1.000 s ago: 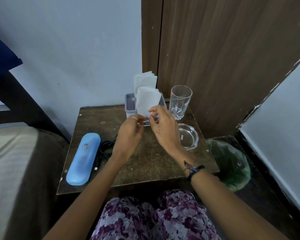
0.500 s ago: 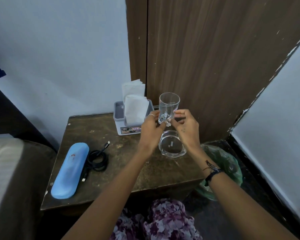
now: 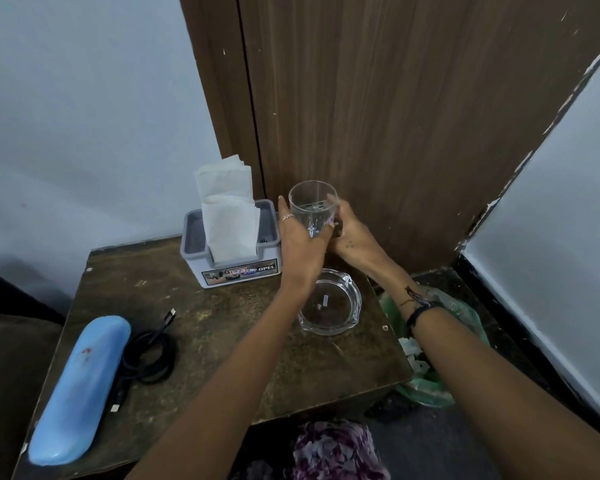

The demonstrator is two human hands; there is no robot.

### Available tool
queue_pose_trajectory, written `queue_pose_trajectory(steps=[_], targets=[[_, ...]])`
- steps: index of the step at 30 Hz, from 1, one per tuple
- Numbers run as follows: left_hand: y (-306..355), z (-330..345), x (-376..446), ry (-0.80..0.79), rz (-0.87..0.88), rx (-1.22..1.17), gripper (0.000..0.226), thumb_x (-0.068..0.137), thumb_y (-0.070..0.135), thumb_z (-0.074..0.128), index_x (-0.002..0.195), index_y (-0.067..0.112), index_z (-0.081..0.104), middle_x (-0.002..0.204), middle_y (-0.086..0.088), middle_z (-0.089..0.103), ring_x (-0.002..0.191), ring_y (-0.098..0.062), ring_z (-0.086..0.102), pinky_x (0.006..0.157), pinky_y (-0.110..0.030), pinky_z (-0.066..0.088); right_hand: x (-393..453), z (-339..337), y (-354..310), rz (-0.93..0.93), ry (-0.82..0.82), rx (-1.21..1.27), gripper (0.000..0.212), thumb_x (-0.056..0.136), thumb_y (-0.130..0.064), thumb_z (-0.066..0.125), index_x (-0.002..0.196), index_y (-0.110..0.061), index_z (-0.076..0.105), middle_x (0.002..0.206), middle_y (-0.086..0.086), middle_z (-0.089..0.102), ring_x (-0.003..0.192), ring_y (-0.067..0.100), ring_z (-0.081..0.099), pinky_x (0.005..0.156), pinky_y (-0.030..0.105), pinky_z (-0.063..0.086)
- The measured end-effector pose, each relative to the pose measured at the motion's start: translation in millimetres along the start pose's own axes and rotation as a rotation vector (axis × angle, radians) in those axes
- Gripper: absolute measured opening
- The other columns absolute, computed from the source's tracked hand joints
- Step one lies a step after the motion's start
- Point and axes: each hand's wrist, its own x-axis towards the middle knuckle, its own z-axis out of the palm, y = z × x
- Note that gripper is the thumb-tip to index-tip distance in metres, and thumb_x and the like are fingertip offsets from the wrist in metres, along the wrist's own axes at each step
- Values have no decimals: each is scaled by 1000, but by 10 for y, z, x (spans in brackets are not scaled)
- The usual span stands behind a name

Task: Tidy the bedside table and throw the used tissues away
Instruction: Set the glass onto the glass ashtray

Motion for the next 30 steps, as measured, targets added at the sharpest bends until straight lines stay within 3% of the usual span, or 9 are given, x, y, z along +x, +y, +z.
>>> queue_pose_trajectory(steps=[3, 9, 14, 18, 23, 28, 30], targets=[[-58, 63, 71, 68, 14, -16, 75, 77, 20, 72, 139, 12, 29, 135, -6, 47, 124, -21, 48, 103, -43, 44, 41, 15, 9, 4, 43, 7, 72, 82, 5, 60, 143, -19, 28, 138, 5, 49, 127, 15, 44, 98, 24, 41], [-65, 79, 109, 134, 74, 50, 72, 72, 18, 77, 132, 13, 37, 127, -5, 55, 115, -18, 55, 98, -37, 49, 48, 32, 38, -45, 153, 5, 66, 79, -1, 65, 136, -20, 39, 124, 5, 61, 110, 15, 59, 93, 35, 52], [55, -22, -15, 95, 165, 64, 68, 72, 23, 75, 129, 20, 37, 117, 7, 55, 110, -12, 56, 92, -23, 47, -71, 14, -20, -123, 214, 4, 73, 74, -1, 69, 136, -21, 37, 126, 2, 58, 107, 11, 60, 91, 31, 53], [239, -151, -165, 65, 222, 39, 70, 71, 25, 77, 130, 22, 38, 122, 2, 57, 109, -11, 57, 92, -25, 50, -247, -57, -188, -174, 249, 14, 74, 69, -10, 75, 131, -24, 38, 125, -3, 56, 106, -5, 52, 87, 12, 45], [403, -362, -421, -19, 242, 41, 63, 69, 30, 78, 119, 34, 40, 110, 12, 57, 100, -7, 59, 84, -18, 49, -576, -54, -345, -146, 254, 26, 74, 65, -28, 81, 125, -28, 38, 122, -10, 53, 109, 3, 53, 93, 29, 49], [384, -496, -641, -115, 217, 117, 73, 68, 27, 79, 130, 21, 41, 115, 7, 58, 99, -5, 55, 81, -11, 45, -891, 63, -352, -75, 274, 20, 74, 64, -36, 81, 121, -34, 34, 122, -13, 48, 108, 2, 50, 89, 25, 45], [353, -535, -694, -146, 196, 151, 74, 67, 27, 80, 130, 19, 40, 119, 3, 58, 102, -7, 53, 85, -16, 45, -979, 120, -318, -52, 286, 14, 75, 64, -36, 82, 122, -33, 34, 124, -11, 48, 111, 6, 50, 91, 28, 46]])
